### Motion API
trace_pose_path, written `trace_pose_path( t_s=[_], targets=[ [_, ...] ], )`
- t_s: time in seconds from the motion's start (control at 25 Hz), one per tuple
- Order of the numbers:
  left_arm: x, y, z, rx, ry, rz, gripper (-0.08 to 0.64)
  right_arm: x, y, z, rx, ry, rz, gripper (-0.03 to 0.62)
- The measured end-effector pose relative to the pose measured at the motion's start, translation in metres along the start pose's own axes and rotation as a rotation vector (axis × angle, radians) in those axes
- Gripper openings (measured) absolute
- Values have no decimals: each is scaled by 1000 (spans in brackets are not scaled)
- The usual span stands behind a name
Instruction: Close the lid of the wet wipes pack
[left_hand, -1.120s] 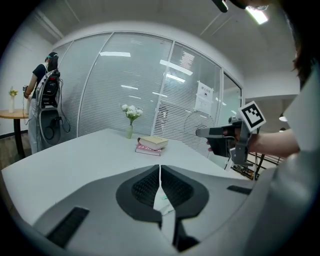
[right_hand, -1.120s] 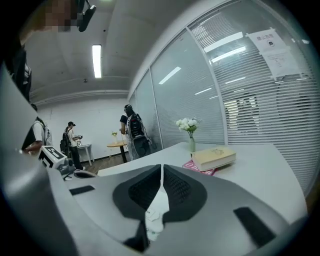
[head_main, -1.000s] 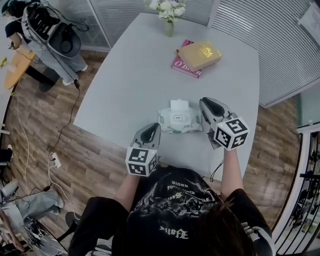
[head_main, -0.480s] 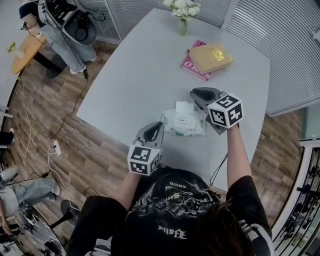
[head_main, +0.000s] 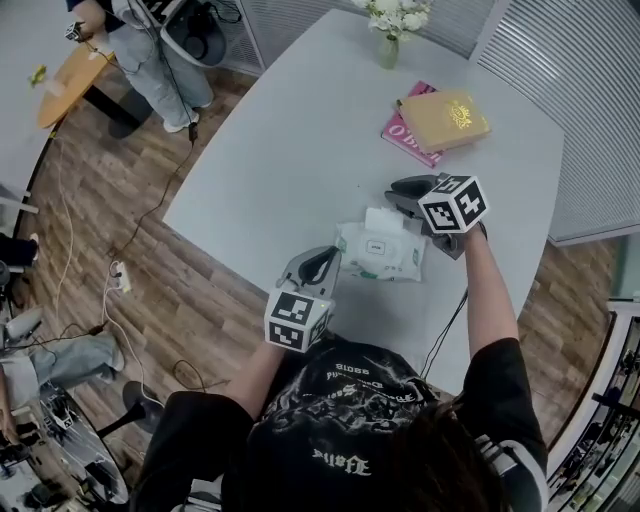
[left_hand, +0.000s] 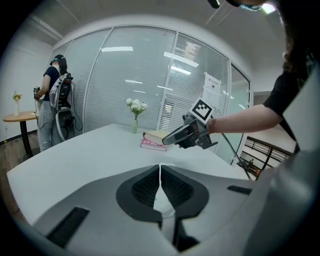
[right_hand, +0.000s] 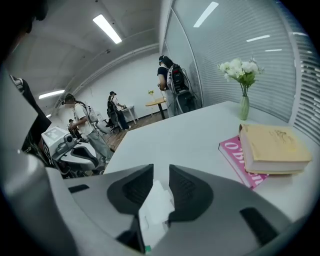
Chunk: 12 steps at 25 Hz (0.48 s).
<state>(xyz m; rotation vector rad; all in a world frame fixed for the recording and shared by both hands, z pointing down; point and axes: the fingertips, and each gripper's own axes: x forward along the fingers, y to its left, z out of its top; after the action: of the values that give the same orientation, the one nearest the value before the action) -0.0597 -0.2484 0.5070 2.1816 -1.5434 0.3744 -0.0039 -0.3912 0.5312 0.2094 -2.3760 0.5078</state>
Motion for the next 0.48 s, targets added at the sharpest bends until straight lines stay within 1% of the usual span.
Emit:
trace_pose_path(
  t_s=[0.12,0.24,0.48],
  targets=[
    [8,-1,-4,10,29,-11,11,12,-5,-9,36,34,64,118],
    [17,-4,-10,14,62,-23,11,25,-12,-21,76,65,101,118],
    [36,-12,-35,-30,147,-46,11,40,-20,-34,154,77,166,120]
  ],
)
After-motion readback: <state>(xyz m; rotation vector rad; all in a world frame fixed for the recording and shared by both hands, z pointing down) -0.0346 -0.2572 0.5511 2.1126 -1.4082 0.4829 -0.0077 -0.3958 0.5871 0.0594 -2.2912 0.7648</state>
